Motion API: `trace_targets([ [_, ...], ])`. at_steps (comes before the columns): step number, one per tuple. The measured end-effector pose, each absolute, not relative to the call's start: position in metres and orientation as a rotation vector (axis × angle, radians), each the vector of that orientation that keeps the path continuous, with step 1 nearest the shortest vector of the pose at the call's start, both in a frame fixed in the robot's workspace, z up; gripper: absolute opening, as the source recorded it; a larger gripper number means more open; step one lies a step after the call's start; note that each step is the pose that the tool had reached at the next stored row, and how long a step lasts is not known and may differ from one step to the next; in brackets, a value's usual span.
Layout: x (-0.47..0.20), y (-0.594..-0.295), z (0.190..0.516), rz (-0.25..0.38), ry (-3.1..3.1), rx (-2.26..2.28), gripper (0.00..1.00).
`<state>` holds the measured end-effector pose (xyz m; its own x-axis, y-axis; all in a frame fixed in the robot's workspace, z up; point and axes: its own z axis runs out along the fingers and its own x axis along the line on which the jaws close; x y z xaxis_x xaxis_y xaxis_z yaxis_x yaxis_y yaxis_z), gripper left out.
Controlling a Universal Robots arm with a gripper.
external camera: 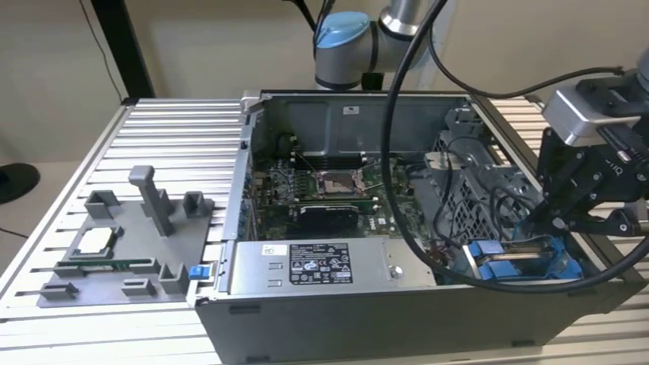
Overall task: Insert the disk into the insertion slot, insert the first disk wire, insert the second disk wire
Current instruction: 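Insert the first disk wire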
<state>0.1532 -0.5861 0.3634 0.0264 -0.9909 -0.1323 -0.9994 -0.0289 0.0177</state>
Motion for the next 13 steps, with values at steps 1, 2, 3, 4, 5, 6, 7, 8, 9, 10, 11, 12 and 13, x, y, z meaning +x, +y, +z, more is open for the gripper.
trace_targets([
  [1, 0.1532, -0.5867, 0.363, 0.164, 2.137, -2.186, 0.0],
  [2, 0.1532, -0.587, 0.3623, 0.164, 2.144, -2.179, 0.0],
  [3, 0.1532, -0.5872, 0.3617, 0.163, 2.156, -2.166, 0.0],
  [4, 0.1532, -0.5874, 0.3611, 0.163, 2.168, -2.153, 0.0],
  [5, 0.1532, -0.5875, 0.3605, 0.161, 2.182, -2.138, 0.0],
  [6, 0.1533, -0.5876, 0.36, 0.161, 2.196, -2.123, 0.0],
  [7, 0.1532, -0.5877, 0.3593, 0.16, 2.21, -2.107, 0.0],
  [8, 0.1532, -0.5878, 0.3586, 0.159, 2.226, -2.089, 0.0],
  [9, 0.1532, -0.5878, 0.3581, 0.158, 2.24, -2.073, 0.0],
  [10, 0.1533, -0.5881, 0.3576, 0.157, 2.252, -2.06, 0.0],
  [11, 0.1533, -0.5883, 0.3572, 0.157, 2.262, -2.049, 0.0],
  [12, 0.1532, -0.5885, 0.3568, 0.159, 2.268, -2.043, 0.0],
  [13, 0.1536, -0.5887, 0.3562, 0.162, 2.272, -2.042, 0.0],
])
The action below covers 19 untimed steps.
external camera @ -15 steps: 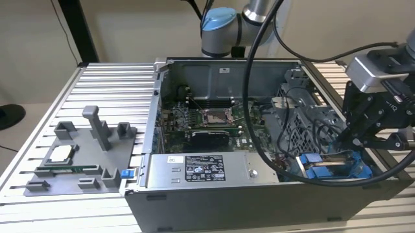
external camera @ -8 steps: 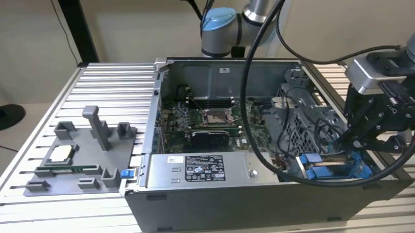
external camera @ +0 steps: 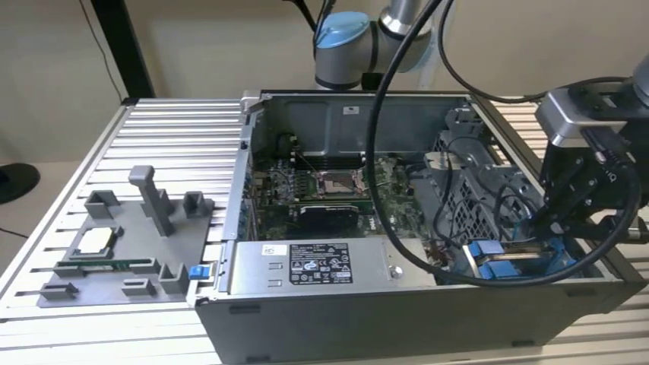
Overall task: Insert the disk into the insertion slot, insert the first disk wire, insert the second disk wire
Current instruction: 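Insert the first disk wire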
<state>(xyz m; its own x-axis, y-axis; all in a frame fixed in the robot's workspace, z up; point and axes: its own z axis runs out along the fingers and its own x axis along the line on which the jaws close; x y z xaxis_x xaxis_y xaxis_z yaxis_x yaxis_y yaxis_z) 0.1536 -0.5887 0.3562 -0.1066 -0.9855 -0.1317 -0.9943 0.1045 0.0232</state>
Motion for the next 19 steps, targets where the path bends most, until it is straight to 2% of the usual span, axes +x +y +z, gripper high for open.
trace_targets([
  [7, 0.165, -0.589, 0.354, 0.218, 2.303, -2.062, 0.0],
  [19, 0.167, -0.589, 0.353, 0.235, 2.317, -2.061, 0.0],
])
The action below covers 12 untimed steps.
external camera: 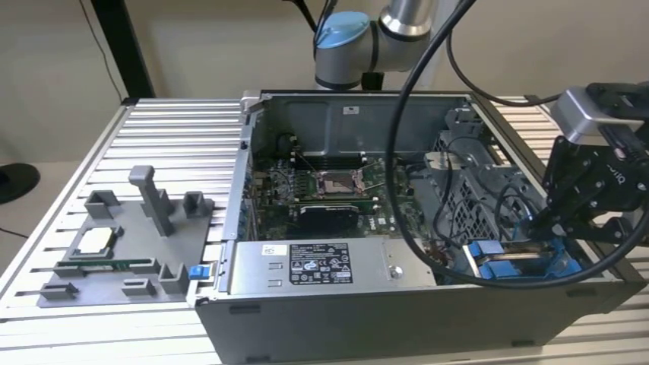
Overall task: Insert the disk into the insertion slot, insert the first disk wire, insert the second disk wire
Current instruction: 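Insert the first disk wire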
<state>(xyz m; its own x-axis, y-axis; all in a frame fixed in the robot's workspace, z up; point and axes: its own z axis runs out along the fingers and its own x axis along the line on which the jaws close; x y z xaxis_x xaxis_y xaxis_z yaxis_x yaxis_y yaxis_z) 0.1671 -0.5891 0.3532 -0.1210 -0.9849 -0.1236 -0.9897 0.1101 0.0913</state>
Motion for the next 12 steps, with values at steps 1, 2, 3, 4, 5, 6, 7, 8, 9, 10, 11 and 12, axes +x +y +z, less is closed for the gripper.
trace_targets([
  [1, 0.1675, -0.5891, 0.3529, 0.235, 2.317, -2.062, 0.0],
  [2, 0.168, -0.5891, 0.3525, 0.235, 2.317, -2.062, 0.0],
  [3, 0.1684, -0.5891, 0.352, 0.235, 2.317, -2.062, 0.0],
  [4, 0.1688, -0.5891, 0.3513, 0.235, 2.317, -2.062, 0.0],
  [5, 0.1688, -0.5891, 0.3508, 0.235, 2.317, -2.062, 0.0],
  [6, 0.1688, -0.589, 0.3506, 0.235, 2.317, -2.062, 0.0],
  [7, 0.1689, -0.5888, 0.3502, 0.235, 2.317, -2.062, 0.0],
  [8, 0.1689, -0.5888, 0.3499, 0.235, 2.317, -2.062, 0.0],
  [9, 0.1689, -0.5886, 0.3495, 0.235, 2.317, -2.062, 0.0],
  [10, 0.1689, -0.5886, 0.349, 0.235, 2.317, -2.062, 0.0],
  [11, 0.1689, -0.5885, 0.3485, 0.235, 2.317, -2.062, 0.0],
  [12, 0.1689, -0.5885, 0.348, 0.235, 2.315, -2.064, 0.0],
])
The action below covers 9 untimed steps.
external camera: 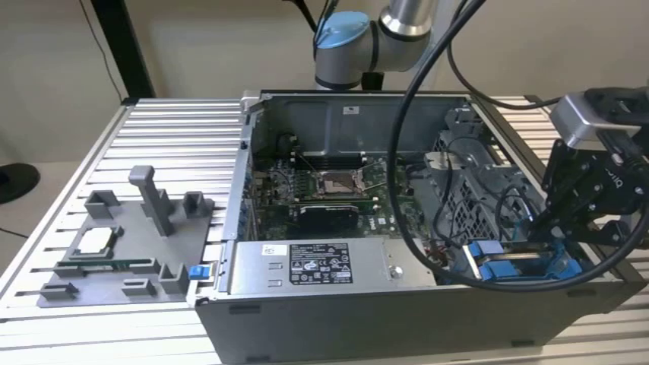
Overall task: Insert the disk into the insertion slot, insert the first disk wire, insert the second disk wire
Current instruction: 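Insert the first disk wire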
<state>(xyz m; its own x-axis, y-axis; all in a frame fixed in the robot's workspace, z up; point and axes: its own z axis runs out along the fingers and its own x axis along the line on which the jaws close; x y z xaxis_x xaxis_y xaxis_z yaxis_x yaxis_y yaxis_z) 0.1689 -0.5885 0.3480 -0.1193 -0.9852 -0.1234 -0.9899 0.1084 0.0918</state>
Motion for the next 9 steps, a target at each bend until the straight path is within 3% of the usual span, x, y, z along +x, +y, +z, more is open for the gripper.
trace_targets([
  [9, 0.1684, -0.5856, 0.3458, 0.222, 2.291, -2.08, 0.0],
])
